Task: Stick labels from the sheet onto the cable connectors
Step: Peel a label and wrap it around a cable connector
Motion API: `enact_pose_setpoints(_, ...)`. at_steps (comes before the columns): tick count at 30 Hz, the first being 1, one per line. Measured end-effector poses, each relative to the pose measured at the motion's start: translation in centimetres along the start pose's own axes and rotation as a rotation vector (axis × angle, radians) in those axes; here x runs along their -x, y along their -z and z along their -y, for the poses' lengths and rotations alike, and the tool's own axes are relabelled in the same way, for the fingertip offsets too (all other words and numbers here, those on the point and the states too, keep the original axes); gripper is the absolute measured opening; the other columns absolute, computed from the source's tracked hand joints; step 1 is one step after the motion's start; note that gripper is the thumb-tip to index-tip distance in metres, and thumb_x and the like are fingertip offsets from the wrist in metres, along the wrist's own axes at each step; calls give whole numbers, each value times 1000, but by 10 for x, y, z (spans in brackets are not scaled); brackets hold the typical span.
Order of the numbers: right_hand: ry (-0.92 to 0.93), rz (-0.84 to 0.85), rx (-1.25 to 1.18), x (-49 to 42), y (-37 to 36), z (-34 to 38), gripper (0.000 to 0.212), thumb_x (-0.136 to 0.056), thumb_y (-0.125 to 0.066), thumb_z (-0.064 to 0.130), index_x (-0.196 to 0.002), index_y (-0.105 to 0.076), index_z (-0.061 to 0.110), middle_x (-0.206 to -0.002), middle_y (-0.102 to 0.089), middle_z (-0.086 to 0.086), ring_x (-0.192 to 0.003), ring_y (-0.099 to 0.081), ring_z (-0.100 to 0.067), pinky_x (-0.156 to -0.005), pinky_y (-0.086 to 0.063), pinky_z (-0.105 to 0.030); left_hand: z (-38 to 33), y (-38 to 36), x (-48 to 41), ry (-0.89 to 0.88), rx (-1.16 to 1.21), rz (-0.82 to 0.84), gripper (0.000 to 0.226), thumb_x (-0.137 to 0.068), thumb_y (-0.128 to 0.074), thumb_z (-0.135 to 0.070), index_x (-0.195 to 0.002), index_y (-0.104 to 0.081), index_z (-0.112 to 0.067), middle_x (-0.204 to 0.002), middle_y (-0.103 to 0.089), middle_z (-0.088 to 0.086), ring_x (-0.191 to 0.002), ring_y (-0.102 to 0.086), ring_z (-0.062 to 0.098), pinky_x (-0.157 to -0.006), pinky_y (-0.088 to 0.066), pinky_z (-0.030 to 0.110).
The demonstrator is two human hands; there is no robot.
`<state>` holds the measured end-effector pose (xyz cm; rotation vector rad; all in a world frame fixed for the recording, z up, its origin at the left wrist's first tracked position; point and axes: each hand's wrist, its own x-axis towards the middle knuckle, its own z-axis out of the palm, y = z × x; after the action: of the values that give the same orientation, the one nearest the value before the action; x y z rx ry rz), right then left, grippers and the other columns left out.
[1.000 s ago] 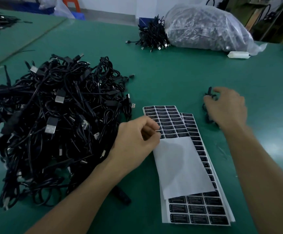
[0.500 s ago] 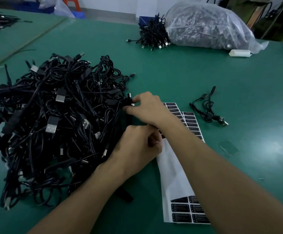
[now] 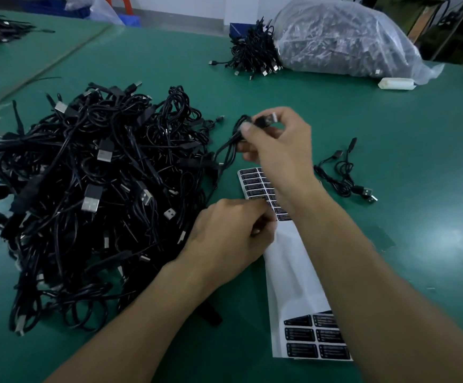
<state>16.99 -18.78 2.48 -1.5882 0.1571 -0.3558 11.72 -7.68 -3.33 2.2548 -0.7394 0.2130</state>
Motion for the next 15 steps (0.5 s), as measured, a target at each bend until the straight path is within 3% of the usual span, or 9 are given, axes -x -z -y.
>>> enact_pose_setpoints(5, -65, -155, -600, 8, 23, 3, 18, -95, -59, -5, -89, -49, 9, -81, -66, -12, -64, -71, -21, -62, -57, -27, 4, -3, -1, 87, 178, -70, 27, -88, -64, -34, -110, -72, -21, -89, -75, -10, -82, -68, 6, -78, -58, 35)
enact_pose_setpoints(8, -65, -171, -810, 18, 37, 0, 20, -96, -57, -6, -85, -48, 8, -73, -69, -12, -65, -72, -23, -62, -58, -27, 3, -5, -3, 170, 382, -131, 48, -83, -68, -41, -126, -66, -20, -90, -76, -13, -84, -69, -1, -81, -57, 28)
enact_pose_setpoints(12, -78, -142, -719, 41, 49, -9, 23, -93, -58, -10, -81, -49, 8, -77, -68, -14, -69, -73, -24, -69, -59, -27, 1, 1, -6, 326, 842, -184, 71, -81, -62, -59, -140, -53, -21, -108, -76, -4, -98, -72, 6, -84, -59, 26)
enact_pose_setpoints(15, -62, -206, -563, 59, 52, -19, 26, -89, -63, -11, -78, -50, 8, -77, -64, -12, -70, -72, -22, -74, -58, -26, -4, 7, -9, 302, 980, -259, 41, -95, -56, -52, -124, -61, -24, -107, -75, 8, -93, -75, 16, -74, -60, 27)
